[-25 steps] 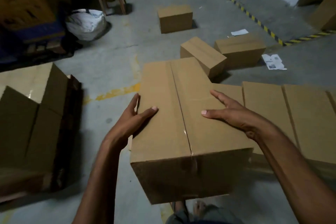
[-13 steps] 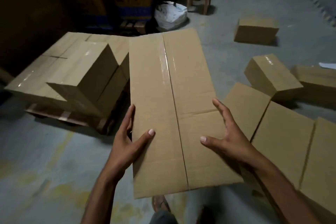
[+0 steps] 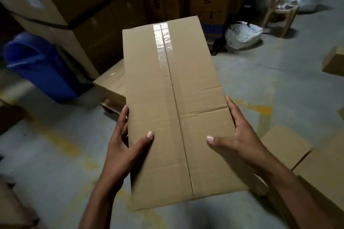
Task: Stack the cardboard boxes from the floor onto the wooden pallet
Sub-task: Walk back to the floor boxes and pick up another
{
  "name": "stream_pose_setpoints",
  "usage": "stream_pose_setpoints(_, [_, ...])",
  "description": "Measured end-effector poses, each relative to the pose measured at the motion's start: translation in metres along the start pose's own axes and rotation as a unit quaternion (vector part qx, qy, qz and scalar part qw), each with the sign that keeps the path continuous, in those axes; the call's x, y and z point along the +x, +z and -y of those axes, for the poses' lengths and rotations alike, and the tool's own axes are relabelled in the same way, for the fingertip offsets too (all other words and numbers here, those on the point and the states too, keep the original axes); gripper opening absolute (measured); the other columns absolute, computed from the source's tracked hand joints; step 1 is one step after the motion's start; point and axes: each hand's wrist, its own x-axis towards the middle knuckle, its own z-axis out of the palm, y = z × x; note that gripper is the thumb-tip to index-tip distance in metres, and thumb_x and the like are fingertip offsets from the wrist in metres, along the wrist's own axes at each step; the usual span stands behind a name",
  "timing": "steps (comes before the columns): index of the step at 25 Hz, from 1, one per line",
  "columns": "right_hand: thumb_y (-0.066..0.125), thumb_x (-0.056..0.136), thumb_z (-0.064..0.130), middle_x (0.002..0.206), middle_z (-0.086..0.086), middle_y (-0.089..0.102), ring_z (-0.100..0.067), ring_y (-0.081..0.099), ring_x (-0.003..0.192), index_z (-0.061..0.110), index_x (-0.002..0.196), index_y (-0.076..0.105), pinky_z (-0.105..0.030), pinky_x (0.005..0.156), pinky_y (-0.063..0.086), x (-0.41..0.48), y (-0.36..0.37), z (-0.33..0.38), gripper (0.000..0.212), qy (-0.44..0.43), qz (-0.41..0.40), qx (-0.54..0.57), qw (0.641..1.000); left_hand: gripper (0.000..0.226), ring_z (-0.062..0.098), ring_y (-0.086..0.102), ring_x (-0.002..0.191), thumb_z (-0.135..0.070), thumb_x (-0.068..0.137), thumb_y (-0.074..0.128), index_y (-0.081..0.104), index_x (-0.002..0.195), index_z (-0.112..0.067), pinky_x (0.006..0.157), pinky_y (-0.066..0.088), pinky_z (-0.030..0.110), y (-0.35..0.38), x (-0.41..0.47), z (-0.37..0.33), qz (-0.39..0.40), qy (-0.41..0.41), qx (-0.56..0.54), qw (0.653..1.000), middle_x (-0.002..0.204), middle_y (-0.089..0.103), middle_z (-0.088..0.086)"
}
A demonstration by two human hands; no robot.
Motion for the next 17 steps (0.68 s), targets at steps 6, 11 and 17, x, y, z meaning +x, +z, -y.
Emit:
stream_pose_setpoints(6, [0.086,0.078,0.002,0.134,0.025,0.062,-0.001,0.064,0.119,0.046,0.158,0.026,-0.037,0.102,0.055,0.099,0.119,0.034,0.110,-0.009,0.016,0.045,0.999,0.097,0.002,0.056,0.129,-0.042,0.077,0.084,0.025,0.151,-0.063,0.102,0.053,0.034,-0.113,0.088,0.013,-0.047,0.021,0.012,0.999,0.152,0.050,-0.015])
stream_pose_setpoints(11, [0.082,0.080,-0.004,0.127,0.027,0.065,-0.003,0.065,0.118,0.047,0.155,0.030,-0.031,0.097,0.058,0.187,0.179,0.046,0.104,-0.024,0.040,0.066,0.997,0.094,-0.013,0.058,0.118,-0.035,0.079,0.084,0.032,0.157,-0.046,0.100,0.050,0.026,-0.162,0.171,0.028,-0.090,0.028,0.020,0.995,0.145,0.055,-0.020])
stream_pose_setpoints(17, [0.088,0.070,0.017,0.145,0.018,0.055,-0.008,0.059,0.129,0.049,0.156,0.030,-0.043,0.107,0.052,0.311,0.247,0.055,0.109,-0.021,0.072,0.071,0.995,0.090,-0.004,0.058,0.117,-0.038,0.079,0.082,0.032,0.154,-0.049,0.085,0.050,0.020,-0.219,0.284,0.039,-0.112,0.018,0.026,0.993,0.144,0.053,-0.017])
